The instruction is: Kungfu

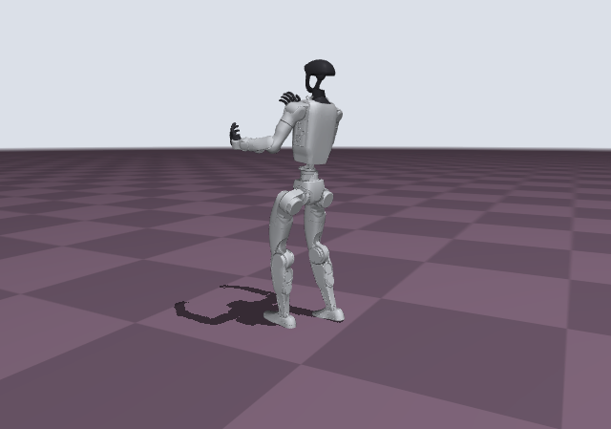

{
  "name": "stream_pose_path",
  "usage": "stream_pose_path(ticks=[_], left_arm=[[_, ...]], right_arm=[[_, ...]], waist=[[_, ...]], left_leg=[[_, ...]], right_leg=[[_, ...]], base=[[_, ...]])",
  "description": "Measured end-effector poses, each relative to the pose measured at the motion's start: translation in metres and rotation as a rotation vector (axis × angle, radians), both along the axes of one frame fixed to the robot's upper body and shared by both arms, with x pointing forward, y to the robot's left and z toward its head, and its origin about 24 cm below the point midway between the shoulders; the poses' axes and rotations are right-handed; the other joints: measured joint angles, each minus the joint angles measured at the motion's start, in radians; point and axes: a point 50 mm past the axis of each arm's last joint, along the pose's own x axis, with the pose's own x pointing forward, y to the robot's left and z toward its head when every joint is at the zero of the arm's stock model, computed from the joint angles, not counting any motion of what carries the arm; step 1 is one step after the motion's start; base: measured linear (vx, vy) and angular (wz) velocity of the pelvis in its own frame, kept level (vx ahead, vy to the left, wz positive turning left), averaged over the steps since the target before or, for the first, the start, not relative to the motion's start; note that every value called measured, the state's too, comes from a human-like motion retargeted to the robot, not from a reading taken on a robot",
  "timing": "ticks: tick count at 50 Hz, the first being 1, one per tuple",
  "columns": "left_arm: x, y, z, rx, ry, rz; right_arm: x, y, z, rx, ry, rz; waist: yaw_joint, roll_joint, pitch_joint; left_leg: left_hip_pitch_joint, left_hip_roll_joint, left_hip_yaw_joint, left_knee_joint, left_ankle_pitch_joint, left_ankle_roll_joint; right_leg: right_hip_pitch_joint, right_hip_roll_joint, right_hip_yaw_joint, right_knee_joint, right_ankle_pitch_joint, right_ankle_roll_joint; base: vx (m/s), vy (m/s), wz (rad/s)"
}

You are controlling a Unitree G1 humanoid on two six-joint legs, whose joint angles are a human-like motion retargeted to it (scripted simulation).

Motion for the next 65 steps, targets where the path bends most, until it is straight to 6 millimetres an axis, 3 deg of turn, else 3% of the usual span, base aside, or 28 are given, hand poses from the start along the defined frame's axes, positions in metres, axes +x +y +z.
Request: stream_pose_path(ticks=[3,6,8,9,10,12,13,14,15,16,18,20,22,26,29,33,37,40,42,44,48,52,56,58,61,63,65], left_arm=[[-0.071,-0.052,-0.082,-0.393,0.295,-0.229],[-0.141,-0.082,-0.132,-0.582,0.559,-0.154],[-0.178,-0.088,-0.155,-0.608,0.682,-0.034],[-0.188,-0.087,-0.159,-0.605,0.708,0.006],[-0.196,-0.083,-0.162,-0.599,0.720,0.037],[-0.196,-0.079,-0.159,-0.603,0.721,0.027],[-0.191,-0.083,-0.156,-0.611,0.717,-0.014],[-0.188,-0.084,-0.153,-0.603,0.714,-0.059],[-0.184,-0.085,-0.150,-0.587,0.712,-0.105],[-0.183,-0.080,-0.148,-0.552,0.709,-0.134],[-0.183,-0.076,-0.147,-0.504,0.710,-0.171],[-0.183,-0.077,-0.148,-0.498,0.715,-0.156],[-0.182,-0.072,-0.147,-0.500,0.708,-0.111],[-0.177,-0.059,-0.145,-0.490,0.713,-0.057],[-0.166,-0.038,-0.140,-0.456,0.715,-0.020],[-0.145,-0.004,-0.131,-0.389,0.719,0.116],[-0.114,0.030,-0.125,-0.254,0.735,0.238],[-0.088,0.058,-0.123,-0.047,0.744,0.276],[-0.069,0.074,-0.119,0.138,0.735,0.279],[-0.046,0.082,-0.111,0.354,0.718,0.267],[-0.012,0.069,-0.104,0.686,0.685,0.228],[0.033,0.028,-0.081,0.684,0.498,0.237],[0.082,-0.038,-0.030,0.510,0.200,0.202],[0.102,-0.080,0.008,0.384,0.018,0.148],[0.113,-0.147,0.082,0.114,-0.280,0.040],[0.107,-0.177,0.142,-0.057,-0.500,-0.044],[0.092,-0.194,0.195,-0.141,-0.709,-0.110]], right_arm=[[0.025,0.007,0.076,-0.145,-0.223,-0.150],[0.041,-0.009,0.141,-0.304,-0.371,-0.444],[0.047,-0.036,0.174,-0.458,-0.417,-0.707],[0.050,-0.054,0.187,-0.565,-0.401,-0.867],[0.050,-0.078,0.198,-0.676,-0.365,-1.046],[0.055,-0.122,0.206,-0.830,-0.154,-1.486],[0.054,-0.140,0.202,-0.803,-0.039,-1.712],[0.056,-0.147,0.197,-0.772,0.043,-1.782],[0.059,-0.149,0.190,-0.735,0.113,-1.772],[0.063,-0.143,0.189,-0.719,0.096,-1.628],[0.069,-0.119,0.191,-0.710,-0.060,-1.411],[0.070,-0.100,0.190,-0.644,-0.267,-1.390],[0.074,-0.095,0.177,-0.649,-0.332,-1.439],[0.081,-0.110,0.151,-0.744,-0.171,-1.430],[0.080,-0.120,0.142,-0.650,-0.109,-1.419],[0.078,-0.128,0.122,-0.497,-0.071,-1.383],[0.084,-0.133,0.079,-0.433,0.073,-1.362],[0.093,-0.127,0.036,-0.418,0.242,-1.261],[0.098,-0.116,0.012,-0.428,0.341,-1.138],[0.102,-0.104,-0.008,-0.419,0.405,-0.998],[0.104,-0.079,-0.028,-0.304,0.423,-0.774],[0.110,-0.037,-0.006,-0.131,0.266,-0.561],[0.101,0.009,0.052,-0.030,-0.005,-0.294],[0.085,0.032,0.090,0.000,-0.161,-0.127],[0.046,0.063,0.148,0.011,-0.407,0.132],[0.018,0.083,0.176,-0.018,-0.538,0.274],[-0.005,0.102,0.192,-0.050,-0.624,0.388]], waist=[[0.135,-0.056,-0.016],[0.267,-0.132,-0.009],[0.319,-0.198,0.000],[0.334,-0.229,0.010],[0.345,-0.261,0.024],[0.383,-0.279,0.046],[0.392,-0.272,0.062],[0.395,-0.265,0.073],[0.394,-0.260,0.082],[0.371,-0.259,0.080],[0.327,-0.242,0.076],[0.299,-0.215,0.076],[0.291,-0.216,0.076],[0.298,-0.242,0.068],[0.285,-0.251,0.055],[0.256,-0.241,0.013],[0.268,-0.201,-0.019],[0.275,-0.160,-0.016],[0.247,-0.122,-0.019],[0.204,-0.094,-0.019],[0.096,-0.072,-0.002],[0.011,-0.062,0.020],[-0.060,-0.065,0.035],[-0.096,-0.064,0.051],[-0.151,-0.063,0.081],[-0.185,-0.057,0.094],[-0.214,-0.044,0.095]], left_leg=[[-0.140,0.010,0.007,0.124,-0.035,-0.019],[-0.303,0.013,0.010,0.271,-0.077,-0.023],[-0.433,0.016,-0.018,0.377,-0.093,-0.036],[-0.482,0.008,-0.025,0.410,-0.092,-0.041],[-0.522,-0.006,-0.026,0.434,-0.087,-0.042],[-0.580,0.004,-0.030,0.463,-0.081,-0.060],[-0.601,0.000,-0.040,0.464,-0.073,-0.066],[-0.617,-0.001,-0.051,0.462,-0.064,-0.072],[-0.631,-0.001,-0.062,0.459,-0.055,-0.080],[-0.639,-0.003,-0.077,0.452,-0.048,-0.090],[-0.639,-0.005,-0.100,0.427,-0.033,-0.109],[-0.624,0.001,-0.101,0.395,-0.010,-0.114],[-0.604,0.014,-0.081,0.360,0.048,-0.110],[-0.574,0.064,0.076,0.311,0.093,-0.054],[-0.544,0.117,0.238,0.302,0.025,-0.001],[-0.557,0.159,0.197,0.333,-0.041,-0.052],[-0.519,0.230,0.147,0.331,-0.075,-0.102],[-0.405,0.266,0.144,0.278,-0.103,-0.124],[-0.325,0.270,0.145,0.233,-0.116,-0.115],[-0.239,0.238,0.131,0.180,-0.124,-0.094],[-0.040,0.125,0.090,0.042,-0.116,-0.037],[0.111,0.063,0.070,-0.058,-0.115,-0.009],[0.212,0.011,0.037,-0.114,-0.131,0.015],[0.256,-0.012,0.005,-0.130,-0.145,0.030],[0.315,-0.044,-0.049,-0.138,-0.174,0.039],[0.346,-0.050,-0.080,-0.133,-0.199,0.041],[0.372,-0.041,-0.103,-0.128,-0.226,0.042]], right_leg=[[0.127,-0.056,-0.062,0.006,0.007,0.010],[0.235,-0.051,-0.089,-0.037,0.128,0.054],[0.284,0.001,-0.095,-0.108,0.187,0.136],[0.300,0.004,-0.124,-0.142,0.146,0.151],[0.313,-0.009,-0.165,-0.174,0.081,0.151],[0.295,0.006,-0.163,-0.174,-0.084,0.095],[0.278,0.027,-0.165,-0.162,-0.148,0.061],[0.268,0.043,-0.174,-0.156,-0.189,0.042],[0.260,0.055,-0.186,-0.154,-0.219,0.032],[0.262,0.072,-0.203,-0.160,-0.228,0.035],[0.261,0.104,-0.215,-0.167,-0.226,0.043],[0.259,0.118,-0.212,-0.170,-0.202,0.053],[0.263,0.104,-0.214,-0.182,-0.169,0.070],[0.269,0.074,-0.220,-0.212,-0.089,0.102],[0.272,0.056,-0.234,-0.230,-0.020,0.130],[0.257,0.108,-0.253,-0.242,0.130,0.151],[0.211,0.158,-0.310,-0.159,0.375,0.151],[0.178,0.169,-0.315,-0.023,0.538,0.151],[0.149,0.172,-0.320,0.067,0.521,0.151],[0.111,0.166,-0.306,0.138,0.367,0.151],[0.021,0.150,-0.214,0.208,0.132,0.151],[-0.090,0.093,-0.202,0.153,0.033,0.060],[-0.207,0.076,-0.144,0.005,0.070,-0.028],[-0.256,0.060,-0.119,-0.076,0.133,-0.058],[-0.313,0.018,-0.101,-0.189,0.226,-0.032],[-0.348,-0.009,-0.109,-0.244,0.259,-0.029],[-0.385,-0.020,-0.107,-0.279,0.258,-0.077]], base=[[-0.38,-0.14,0.09],[-0.41,-0.32,0.56],[-0.41,-0.61,1.04],[-0.47,-0.58,1.28],[-0.47,-0.44,0.93],[-0.46,-0.34,0.57],[-0.46,-0.26,0.71],[-0.44,-0.21,0.83],[-0.35,-0.16,0.85],[-0.27,-0.12,0.87],[-0.19,0.00,0.75],[-0.10,0.11,0.26],[-0.01,0.05,-0.20],[0.14,-0.06,-0.12],[0.28,-0.09,0.04],[0.38,-0.27,-0.13],[0.31,-0.28,-0.46],[0.55,-0.01,-0.39],[0.50,0.17,0.28],[0.60,0.21,0.81],[0.58,0.14,1.13],[0.41,-0.05,0.56],[0.36,-0.20,0.47],[0.24,-0.22,0.80],[0.28,-0.35,0.90],[0.33,-0.51,0.79],[0.29,-0.48,0.59]])
